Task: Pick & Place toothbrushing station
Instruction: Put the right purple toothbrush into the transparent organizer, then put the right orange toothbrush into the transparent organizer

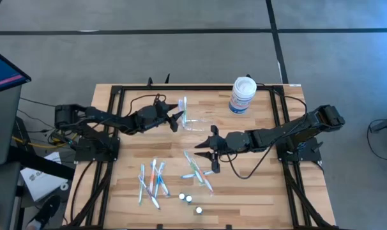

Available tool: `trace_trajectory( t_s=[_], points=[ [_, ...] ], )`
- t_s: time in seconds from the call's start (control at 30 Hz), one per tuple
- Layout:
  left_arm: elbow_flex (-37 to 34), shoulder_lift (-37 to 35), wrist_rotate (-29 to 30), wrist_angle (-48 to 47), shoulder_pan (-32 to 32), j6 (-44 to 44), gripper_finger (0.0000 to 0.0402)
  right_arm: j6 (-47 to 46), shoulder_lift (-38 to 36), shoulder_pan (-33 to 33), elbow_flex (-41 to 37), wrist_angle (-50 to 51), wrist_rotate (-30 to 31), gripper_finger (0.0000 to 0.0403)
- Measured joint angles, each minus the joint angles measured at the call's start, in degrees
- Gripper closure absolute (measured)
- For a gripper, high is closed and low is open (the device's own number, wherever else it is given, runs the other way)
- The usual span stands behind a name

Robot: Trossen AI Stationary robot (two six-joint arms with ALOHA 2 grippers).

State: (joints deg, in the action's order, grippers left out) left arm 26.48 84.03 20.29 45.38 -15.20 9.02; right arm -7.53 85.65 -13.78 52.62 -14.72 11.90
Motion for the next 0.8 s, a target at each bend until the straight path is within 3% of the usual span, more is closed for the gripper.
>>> trace_trajectory(
  t_s=[0.3,0.5,0.8],
  points=[
    [0.0,-2.1,2.2,-1.5,-0.2,-1.4,0.0171,0.0,0.0,0.0,0.0,1.1,0.0,0.0290],
    [0.0,-6.6,2.7,-8.7,0.0,-2.2,0.0181,-1.4,0.0,-0.4,0.0,2.3,0.0,0.0290],
    [0.0,-10.0,-3.2,-17.2,2.9,1.1,0.0188,-7.1,1.3,-0.8,0.1,6.4,0.0,0.0290]
  ],
)
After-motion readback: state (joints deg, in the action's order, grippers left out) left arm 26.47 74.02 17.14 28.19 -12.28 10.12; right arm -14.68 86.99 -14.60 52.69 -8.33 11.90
